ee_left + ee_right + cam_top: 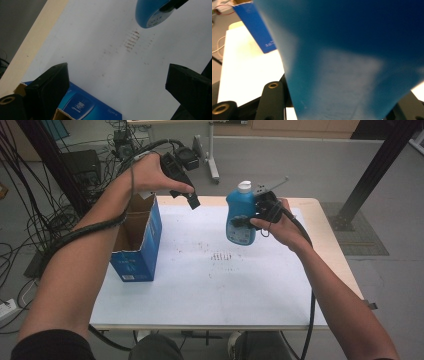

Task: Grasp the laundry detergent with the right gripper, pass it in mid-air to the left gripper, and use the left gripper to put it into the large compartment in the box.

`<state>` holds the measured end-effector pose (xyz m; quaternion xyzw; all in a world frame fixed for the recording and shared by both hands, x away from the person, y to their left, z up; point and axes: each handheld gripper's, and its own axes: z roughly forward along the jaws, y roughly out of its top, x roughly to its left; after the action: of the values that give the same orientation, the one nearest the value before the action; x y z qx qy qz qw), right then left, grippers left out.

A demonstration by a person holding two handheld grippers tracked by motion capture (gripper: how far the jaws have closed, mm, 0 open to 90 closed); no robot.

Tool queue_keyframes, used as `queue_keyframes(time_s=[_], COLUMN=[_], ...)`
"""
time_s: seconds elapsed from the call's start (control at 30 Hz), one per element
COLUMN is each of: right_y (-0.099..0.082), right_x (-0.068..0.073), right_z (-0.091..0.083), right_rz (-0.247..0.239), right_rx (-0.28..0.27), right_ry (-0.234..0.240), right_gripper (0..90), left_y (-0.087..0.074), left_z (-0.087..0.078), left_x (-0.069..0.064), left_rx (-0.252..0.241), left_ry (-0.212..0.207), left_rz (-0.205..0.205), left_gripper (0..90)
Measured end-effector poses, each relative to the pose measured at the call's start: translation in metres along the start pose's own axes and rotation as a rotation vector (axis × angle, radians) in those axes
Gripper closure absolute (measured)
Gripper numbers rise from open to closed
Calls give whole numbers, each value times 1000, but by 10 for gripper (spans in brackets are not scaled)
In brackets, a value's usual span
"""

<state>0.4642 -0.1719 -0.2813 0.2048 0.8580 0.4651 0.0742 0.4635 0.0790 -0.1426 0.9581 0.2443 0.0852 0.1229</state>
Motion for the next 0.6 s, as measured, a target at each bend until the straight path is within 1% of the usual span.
queue_keyframes(time_s=[0.07,0.1,0.23,0.27,0.3,0.37,0.43,0.5,0.6], right_y=[5,8,16,16,19,21,23,25,27], right_x=[4,6,12,12,15,18,23,26,32], right_z=[7,10,24,24,32,38,45,52,61], right_rz=[-24,-33,-54,-54,-74,-89,-100,-108,-130], right_rx=[1,1,-13,-13,-14,-14,-11,-5,-2], right_ry=[19,31,75,75,97,114,146,162,183], right_gripper=[440,440,440,440,440,440,440,440,440], left_y=[1,2,3,3,3,3,4,5,5], left_z=[-3,-5,-11,-11,-12,-14,-15,-16,-16], left_x=[-1,-2,-7,-7,-8,-12,-14,-18,-21], left_rx=[2,11,23,23,22,29,41,54,60], left_ry=[-1,-3,-10,-10,-11,-27,-27,-24,-26], left_rz=[22,30,75,75,79,104,117,137,148], left_gripper=[57,57,57,57,57,53,51,51,51])
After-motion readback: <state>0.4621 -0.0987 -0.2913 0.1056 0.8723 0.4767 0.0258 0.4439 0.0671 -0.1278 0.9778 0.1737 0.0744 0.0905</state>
